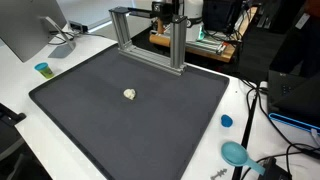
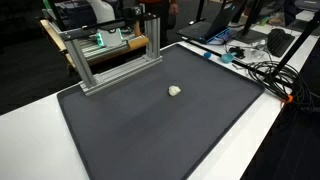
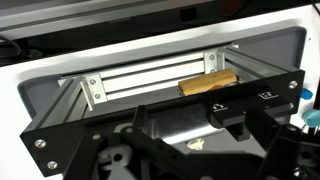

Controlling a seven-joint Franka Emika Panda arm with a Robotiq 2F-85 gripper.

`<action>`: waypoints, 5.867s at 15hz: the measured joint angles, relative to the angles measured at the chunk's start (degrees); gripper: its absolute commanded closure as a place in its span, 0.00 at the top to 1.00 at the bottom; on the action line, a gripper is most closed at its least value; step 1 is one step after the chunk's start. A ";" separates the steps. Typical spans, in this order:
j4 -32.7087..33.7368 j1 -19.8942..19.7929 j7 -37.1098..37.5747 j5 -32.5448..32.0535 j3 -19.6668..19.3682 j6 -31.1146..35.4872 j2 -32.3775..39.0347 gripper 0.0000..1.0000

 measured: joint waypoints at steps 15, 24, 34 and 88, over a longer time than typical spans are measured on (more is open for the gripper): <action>-7.39 -0.22 17.53 -0.21 17.68 15.12 -3.83 1.00; -7.26 6.61 15.35 4.29 16.21 15.16 -2.67 1.00; -7.25 9.08 15.96 5.83 16.34 17.32 -0.83 1.00; -5.10 7.39 13.58 1.72 18.34 18.48 8.93 0.78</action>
